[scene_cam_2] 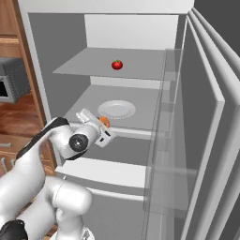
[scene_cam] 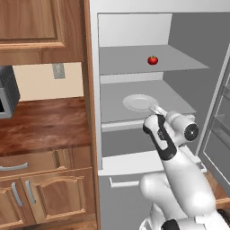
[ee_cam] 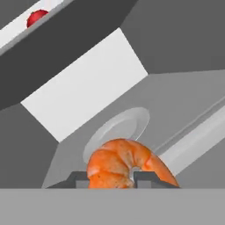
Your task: Transport the shrimp from the fridge to the microwave and turn on the microwave.
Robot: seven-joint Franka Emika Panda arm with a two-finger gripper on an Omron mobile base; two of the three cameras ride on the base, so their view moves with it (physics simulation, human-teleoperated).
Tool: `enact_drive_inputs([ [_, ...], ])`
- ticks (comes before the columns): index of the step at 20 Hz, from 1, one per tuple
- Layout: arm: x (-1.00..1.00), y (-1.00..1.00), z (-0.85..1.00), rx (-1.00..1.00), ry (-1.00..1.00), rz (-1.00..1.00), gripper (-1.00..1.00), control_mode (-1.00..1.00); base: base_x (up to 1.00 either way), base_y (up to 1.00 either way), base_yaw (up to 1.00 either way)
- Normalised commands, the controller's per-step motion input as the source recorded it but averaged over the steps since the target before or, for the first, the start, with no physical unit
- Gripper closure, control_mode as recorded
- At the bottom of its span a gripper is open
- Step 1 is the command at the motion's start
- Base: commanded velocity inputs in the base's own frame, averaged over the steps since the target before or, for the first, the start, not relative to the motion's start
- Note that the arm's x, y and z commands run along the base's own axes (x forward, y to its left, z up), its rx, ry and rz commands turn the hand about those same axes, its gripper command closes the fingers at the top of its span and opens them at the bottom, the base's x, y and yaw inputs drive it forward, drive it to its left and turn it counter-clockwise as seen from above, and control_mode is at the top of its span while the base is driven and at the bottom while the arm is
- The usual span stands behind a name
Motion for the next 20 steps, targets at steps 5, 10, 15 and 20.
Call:
enact_drive_inputs([
  [5, -0.56, 0.0, 0.68, 0.0, 0.47, 0.0, 1.0, -1.0, 0.0, 0.0, 0.0],
  [10, -0.52, 0.0, 0.4, 0.0, 0.48, 0.0, 1.0, -1.0, 0.0, 0.0, 0.0],
  [15, -0.58, 0.0, -0.03, -0.03, 0.48, 0.0, 1.0, -1.0, 0.0, 0.0, 0.0],
  [20, -0.98, 0.0, -0.72, -0.1, 0.13, 0.0, 1.0, -1.0, 0.0, 0.0, 0.0],
])
